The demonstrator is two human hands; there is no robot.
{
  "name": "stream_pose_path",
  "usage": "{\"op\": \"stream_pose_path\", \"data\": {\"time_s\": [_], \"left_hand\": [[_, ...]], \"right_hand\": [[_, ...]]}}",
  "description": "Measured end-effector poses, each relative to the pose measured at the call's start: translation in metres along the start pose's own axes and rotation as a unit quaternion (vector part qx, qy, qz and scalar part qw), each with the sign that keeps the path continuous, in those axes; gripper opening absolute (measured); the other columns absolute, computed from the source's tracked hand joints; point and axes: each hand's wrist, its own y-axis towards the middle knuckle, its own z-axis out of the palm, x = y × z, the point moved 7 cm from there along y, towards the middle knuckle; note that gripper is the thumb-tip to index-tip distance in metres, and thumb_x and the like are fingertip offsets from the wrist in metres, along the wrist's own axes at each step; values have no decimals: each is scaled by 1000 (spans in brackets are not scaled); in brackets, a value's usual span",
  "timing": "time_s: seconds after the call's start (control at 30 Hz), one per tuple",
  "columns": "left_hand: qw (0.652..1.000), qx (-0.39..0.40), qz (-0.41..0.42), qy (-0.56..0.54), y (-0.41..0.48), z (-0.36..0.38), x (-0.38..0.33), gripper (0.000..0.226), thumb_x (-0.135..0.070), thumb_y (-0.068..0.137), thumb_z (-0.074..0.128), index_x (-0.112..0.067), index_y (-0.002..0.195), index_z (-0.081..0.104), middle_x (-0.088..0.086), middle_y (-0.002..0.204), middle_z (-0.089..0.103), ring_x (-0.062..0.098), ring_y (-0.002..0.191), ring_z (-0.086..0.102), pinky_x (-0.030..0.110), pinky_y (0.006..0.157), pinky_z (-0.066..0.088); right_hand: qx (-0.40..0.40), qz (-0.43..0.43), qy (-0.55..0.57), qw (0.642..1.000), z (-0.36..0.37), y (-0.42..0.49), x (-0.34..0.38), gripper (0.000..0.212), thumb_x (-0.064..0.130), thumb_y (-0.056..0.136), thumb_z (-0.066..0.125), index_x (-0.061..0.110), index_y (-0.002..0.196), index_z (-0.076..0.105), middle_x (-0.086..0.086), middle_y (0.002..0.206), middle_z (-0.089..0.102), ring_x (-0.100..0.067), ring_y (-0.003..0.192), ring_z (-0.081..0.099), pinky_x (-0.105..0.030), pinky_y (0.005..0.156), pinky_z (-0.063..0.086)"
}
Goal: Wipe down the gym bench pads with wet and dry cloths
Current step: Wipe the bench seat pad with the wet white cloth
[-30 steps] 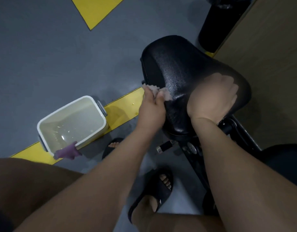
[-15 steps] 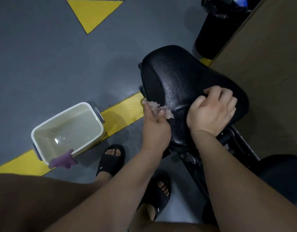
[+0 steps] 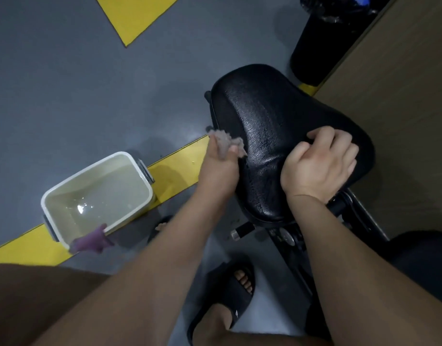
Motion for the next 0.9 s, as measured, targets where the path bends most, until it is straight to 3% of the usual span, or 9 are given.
{"op": "stream_pose_path", "data": {"time_s": [0.1,0.13,0.23,0.3,0.37,0.53,0.67,0.8,0.9], "left_hand": [[1000,14,-27,9,-32,5,13,53,-32,100,53,-27,151,39,-5,138,59,7,121,58,13,95,48],[999,7,-34,10,-31,5,11,50,-31,99,54,-24,148,42,-4,134,62,7,116,61,15,91,50],[999,-26,-24,-14,4,5,-5,23,-11,101,52,1,121,55,-2,95,67,-3,74,62,8,65,47],[999,-45,-17,-7,36,1,-19,19,-9,102,51,6,112,58,-5,83,63,-2,67,59,11,70,48],[999,-49,-9,9,65,-1,-31,13,-8,102,52,-1,107,61,-7,83,63,0,74,59,17,83,48],[996,-14,8,90,113,-3,-68,14,-12,105,48,-14,104,62,-7,83,59,4,71,53,16,61,41],[993,22,33,110,123,-2,-87,17,-16,105,51,-15,116,63,-8,93,64,4,82,60,10,62,45],[974,74,40,210,107,2,-82,21,-22,107,46,-24,91,59,-8,82,58,4,70,54,18,65,44],[966,99,6,239,111,2,-81,19,-31,101,54,-22,85,58,2,80,59,21,78,58,32,74,45]], "right_hand": [[1,-2,4,1000,-2,-1,1,21,19,84,48,16,100,61,-9,115,58,-33,100,52,-44,85,38],[2,-1,4,1000,-2,-1,1,21,18,84,48,15,100,61,-9,114,58,-33,99,52,-44,85,38],[2,-2,1,1000,-2,0,1,21,18,84,48,15,100,62,-10,114,59,-34,98,52,-44,84,37],[2,-3,0,1000,-1,0,1,21,18,83,49,16,99,62,-10,114,59,-35,98,52,-45,84,37],[-1,-2,2,1000,0,0,1,21,18,83,49,15,99,62,-11,113,59,-36,97,52,-45,83,37],[12,4,8,1000,1,2,-1,22,22,83,48,16,100,62,-11,114,58,-37,102,50,-46,87,37],[10,4,9,1000,0,2,0,21,22,83,49,15,99,61,-11,113,57,-37,101,50,-47,87,37],[18,5,10,1000,-1,3,-1,20,21,82,51,15,99,60,-12,112,57,-36,100,49,-47,86,37],[27,0,9,1000,-2,4,0,21,22,81,51,15,100,60,-12,113,57,-37,99,49,-47,86,37]]}}
